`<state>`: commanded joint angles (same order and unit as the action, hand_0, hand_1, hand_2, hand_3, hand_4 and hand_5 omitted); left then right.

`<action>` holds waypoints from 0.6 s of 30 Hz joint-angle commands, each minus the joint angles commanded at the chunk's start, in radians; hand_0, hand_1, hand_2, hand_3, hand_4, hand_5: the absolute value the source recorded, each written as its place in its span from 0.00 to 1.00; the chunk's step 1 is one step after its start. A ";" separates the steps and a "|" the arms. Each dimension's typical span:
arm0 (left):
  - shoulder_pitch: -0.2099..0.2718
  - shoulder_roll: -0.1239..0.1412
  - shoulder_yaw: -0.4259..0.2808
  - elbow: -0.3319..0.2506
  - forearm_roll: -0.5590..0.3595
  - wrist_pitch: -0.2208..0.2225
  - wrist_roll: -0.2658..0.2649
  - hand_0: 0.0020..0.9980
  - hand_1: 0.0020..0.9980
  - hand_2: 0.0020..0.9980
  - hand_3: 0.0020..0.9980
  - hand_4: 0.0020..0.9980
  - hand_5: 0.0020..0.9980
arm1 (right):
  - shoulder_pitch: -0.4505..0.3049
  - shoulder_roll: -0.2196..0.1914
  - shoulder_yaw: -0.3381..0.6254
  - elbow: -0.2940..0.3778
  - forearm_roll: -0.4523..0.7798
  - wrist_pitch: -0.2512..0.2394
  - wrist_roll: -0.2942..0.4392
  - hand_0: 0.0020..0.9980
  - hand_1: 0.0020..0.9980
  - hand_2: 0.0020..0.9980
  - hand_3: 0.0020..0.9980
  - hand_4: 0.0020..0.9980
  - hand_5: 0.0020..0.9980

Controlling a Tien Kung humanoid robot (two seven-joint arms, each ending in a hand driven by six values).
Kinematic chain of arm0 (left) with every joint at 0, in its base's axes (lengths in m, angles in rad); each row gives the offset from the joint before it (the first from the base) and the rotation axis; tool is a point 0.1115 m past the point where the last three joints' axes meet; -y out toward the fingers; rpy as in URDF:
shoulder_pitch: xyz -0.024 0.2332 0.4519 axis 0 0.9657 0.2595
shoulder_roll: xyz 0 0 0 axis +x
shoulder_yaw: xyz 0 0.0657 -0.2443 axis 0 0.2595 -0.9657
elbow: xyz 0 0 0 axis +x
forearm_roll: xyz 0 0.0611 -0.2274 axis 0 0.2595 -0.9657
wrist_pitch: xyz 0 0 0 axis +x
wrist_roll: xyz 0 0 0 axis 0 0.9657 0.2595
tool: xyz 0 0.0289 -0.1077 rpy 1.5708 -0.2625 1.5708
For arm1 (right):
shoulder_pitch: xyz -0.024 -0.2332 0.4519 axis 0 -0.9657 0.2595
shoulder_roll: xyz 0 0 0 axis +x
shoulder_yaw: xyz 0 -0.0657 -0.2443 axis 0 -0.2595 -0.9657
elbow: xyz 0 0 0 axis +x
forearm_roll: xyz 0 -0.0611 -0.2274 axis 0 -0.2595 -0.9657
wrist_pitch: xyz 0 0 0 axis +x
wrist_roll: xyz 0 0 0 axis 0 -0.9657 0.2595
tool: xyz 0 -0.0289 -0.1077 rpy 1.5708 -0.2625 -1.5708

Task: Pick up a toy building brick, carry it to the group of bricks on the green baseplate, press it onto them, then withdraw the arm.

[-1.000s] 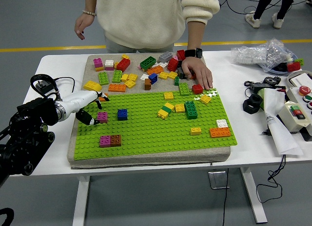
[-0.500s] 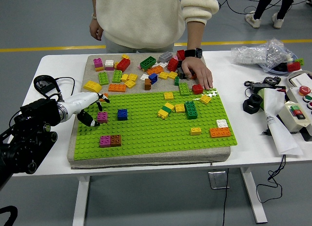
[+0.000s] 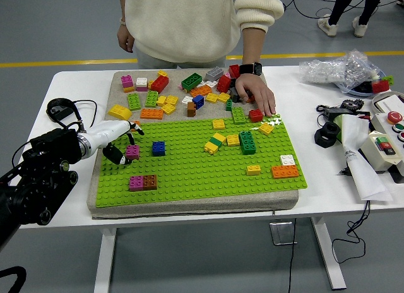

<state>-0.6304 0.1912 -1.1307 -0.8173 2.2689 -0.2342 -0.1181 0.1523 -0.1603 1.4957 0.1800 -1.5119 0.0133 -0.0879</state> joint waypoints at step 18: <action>-0.006 -0.005 0.004 0.018 -0.015 0.029 0.003 0.70 0.73 0.52 0.55 0.72 0.01 | 0.000 0.001 0.000 0.000 0.004 -0.001 0.000 0.76 0.68 0.72 0.74 1.00 0.68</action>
<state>-0.6364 0.1860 -1.1268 -0.7990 2.2540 -0.2051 -0.1153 0.1527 -0.1597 1.4953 0.1800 -1.5075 0.0121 -0.0879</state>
